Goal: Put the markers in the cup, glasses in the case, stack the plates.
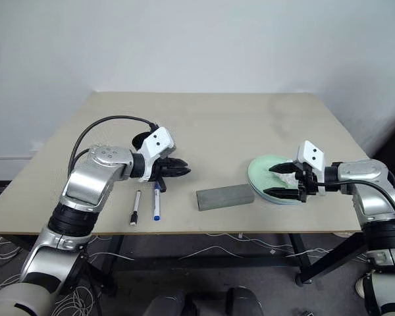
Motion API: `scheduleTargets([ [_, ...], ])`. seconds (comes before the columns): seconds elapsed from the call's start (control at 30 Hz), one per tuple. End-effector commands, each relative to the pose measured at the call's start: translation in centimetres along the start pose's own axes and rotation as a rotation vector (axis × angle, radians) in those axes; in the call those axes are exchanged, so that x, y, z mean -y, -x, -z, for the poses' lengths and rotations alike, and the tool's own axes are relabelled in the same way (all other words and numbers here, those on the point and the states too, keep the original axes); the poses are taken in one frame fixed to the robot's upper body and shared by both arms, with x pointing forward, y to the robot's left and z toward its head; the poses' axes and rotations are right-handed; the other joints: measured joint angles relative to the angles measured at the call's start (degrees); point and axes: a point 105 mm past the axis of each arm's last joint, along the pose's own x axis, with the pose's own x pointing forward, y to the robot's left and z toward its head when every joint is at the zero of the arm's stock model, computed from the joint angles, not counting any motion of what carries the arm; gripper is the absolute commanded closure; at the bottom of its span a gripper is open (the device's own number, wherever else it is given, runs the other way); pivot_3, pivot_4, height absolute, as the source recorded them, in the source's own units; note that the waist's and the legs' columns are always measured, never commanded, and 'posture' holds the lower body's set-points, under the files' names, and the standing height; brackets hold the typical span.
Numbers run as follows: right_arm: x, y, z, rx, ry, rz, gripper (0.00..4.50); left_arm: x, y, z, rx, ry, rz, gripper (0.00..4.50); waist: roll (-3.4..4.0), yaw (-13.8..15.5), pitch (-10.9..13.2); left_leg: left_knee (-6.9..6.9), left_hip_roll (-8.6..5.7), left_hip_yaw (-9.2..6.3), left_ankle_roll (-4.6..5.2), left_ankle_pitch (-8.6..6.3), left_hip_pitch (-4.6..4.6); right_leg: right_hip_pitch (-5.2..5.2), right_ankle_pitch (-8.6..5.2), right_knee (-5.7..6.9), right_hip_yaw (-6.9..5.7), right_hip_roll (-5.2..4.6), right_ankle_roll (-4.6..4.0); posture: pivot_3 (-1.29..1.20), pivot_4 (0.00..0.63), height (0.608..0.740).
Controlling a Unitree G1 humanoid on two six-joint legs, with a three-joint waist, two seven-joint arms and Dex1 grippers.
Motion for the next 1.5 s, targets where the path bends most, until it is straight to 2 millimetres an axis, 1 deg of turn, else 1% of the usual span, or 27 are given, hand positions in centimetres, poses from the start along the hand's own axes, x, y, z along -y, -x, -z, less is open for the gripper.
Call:
scheduleTargets([
  [0.03, 0.6, 0.5, -1.4, 0.018, 0.057, 0.008, 0.71, -0.1, 0.2, -0.9, -0.046, 0.131, -0.064, 3.27, 0.0, 0.0, 0.0, 0.0, 0.0, 0.0, -0.01, 0.01, -0.01, 0.0, 0.0, 0.0, 0.0, 0.01, 0.0, 0.0, 0.0, 0.74],
  [0.07, 0.6, 0.4, -1.4, 0.017, 0.058, 0.005, 0.71, -0.1, 0.1, -0.9, -0.054, 0.13, -0.081, 3.03, -0.01, 0.0, 0.0, 0.0, 0.0, -0.01, -0.01, 0.01, 0.0, 0.0, 0.0, 0.0, 0.0, 0.01, 0.0, 0.0, 0.0, 0.74],
  [0.13, 0.6, 0.4, -1.4, 0.015, 0.059, -0.001, 0.71, 0.0, -0.2, -0.8, -0.069, 0.129, -0.115, 2.33, 0.0, 0.0, 0.0, -0.01, 0.0, -0.05, -0.02, 0.01, -0.01, 0.0, 0.0, -0.01, 0.0, 0.01, 0.0, 0.0, 0.0, 0.74],
  [0.3, 0.7, 0.2, -1.4, 0.016, 0.062, -0.006, 0.71, -0.9, -0.8, 0.6, -0.133, 0.284, -0.255, 0.66, 0.0, 0.0, 0.0, -0.05, -0.03, -0.04, -0.16, 0.09, -0.02, -0.02, 0.0, -0.03, 0.07, 0.01, 0.01, 0.0, 0.0, 0.74],
  [0.37, 0.7, 0.1, -1.4, 0.017, 0.062, -0.009, 0.71, -1.5, -0.8, 1.0, -0.159, 0.323, -0.32, 0.66, -0.01, 0.0, 0.0, -0.05, -0.04, -0.04, -0.27, 0.16, -0.01, -0.02, 0.0, -0.03, 0.08, 0.01, 0.01, 0.0, 0.0, 0.74],
  [0.57, 0.7, -0.1, -1.5, 0.02, 0.065, -0.011, 0.71, -2.3, -0.7, 1.9, -0.198, 0.457, -0.41, 0.66, -0.01, 0.0, 0.0, -0.07, -0.03, -0.07, -0.16, 0.09, 0.02, -0.02, 0.01, 0.01, 0.06, 0.01, 0.0, 0.0, 0.0, 0.74],
  [0.7, 0.6, 0.1, -1.5, 0.021, 0.061, -0.024, 0.71, -3.0, -0.3, 3.6, -0.261, 0.554, -0.49, 0.66, -0.01, 0.0, 0.0, -0.07, -0.04, -0.07, -0.39, 0.23, 0.01, -0.02, 0.01, 0.01, 0.06, 0.0, 0.01, 0.0, 0.0, 0.74],
  [0.87, 0.5, 0.7, -1.6, 0.025, 0.065, -0.05, 0.71, -3.3, 0.1, 4.9, -0.321, 0.605, -0.542, 0.66, -0.01, 0.0, 0.0, -0.09, -0.04, -0.07, -0.42, 0.24, 0.02, -0.03, 0.01, 0.0, 0.06, 0.0, 0.01, 0.0, 0.0, 0.74],
  [1.0, 1.0, 0.9, -1.5, 0.016, 0.075, -0.033, 0.71, -3.1, 0.0, 5.6, -0.351, 0.628, -0.567, 0.66, -0.01, 0.0, 0.0, -0.09, -0.06, -0.07, -0.42, 0.24, 0.01, -0.02, 0.02, 0.0, 0.06, -0.02, 0.01, 0.0, 0.0, 0.74],
  [1.13, 0.8, 0.7, -1.5, 0.024, 0.076, -0.038, 0.71, -2.6, -0.4, 6.5, -0.374, 0.674, -0.572, 0.66, -0.01, 0.0, 0.0, -0.1, -0.05, -0.08, -0.47, 0.25, 0.01, -0.05, 0.02, 0.0, 0.07, -0.03, 0.01, 0.0, 0.0, 0.74],
  [1.43, 0.9, 0.7, -1.6, 0.023, 0.081, -0.028, 0.71, -2.4, -0.8, 6.9, -0.386, 0.695, -0.583, 0.66, -0.01, 0.0, 0.0, -0.13, -0.05, -0.07, -0.51, 0.27, 0.01, -0.06, 0.02, 0.0, 0.07, -0.03, 0.0, 0.0, 0.0, 0.74],
  [1.5, 0.9, 0.7, -1.5, 0.022, 0.083, -0.024, 0.71, -2.3, -0.9, 7.0, -0.389, 0.695, -0.584, 1.03, -0.01, 0.0, 0.0, -0.13, -0.05, -0.07, -0.5, 0.26, 0.01, -0.06, 0.02, 0.0, 0.07, -0.03, 0.0, 0.0, 0.0, 0.74],
])
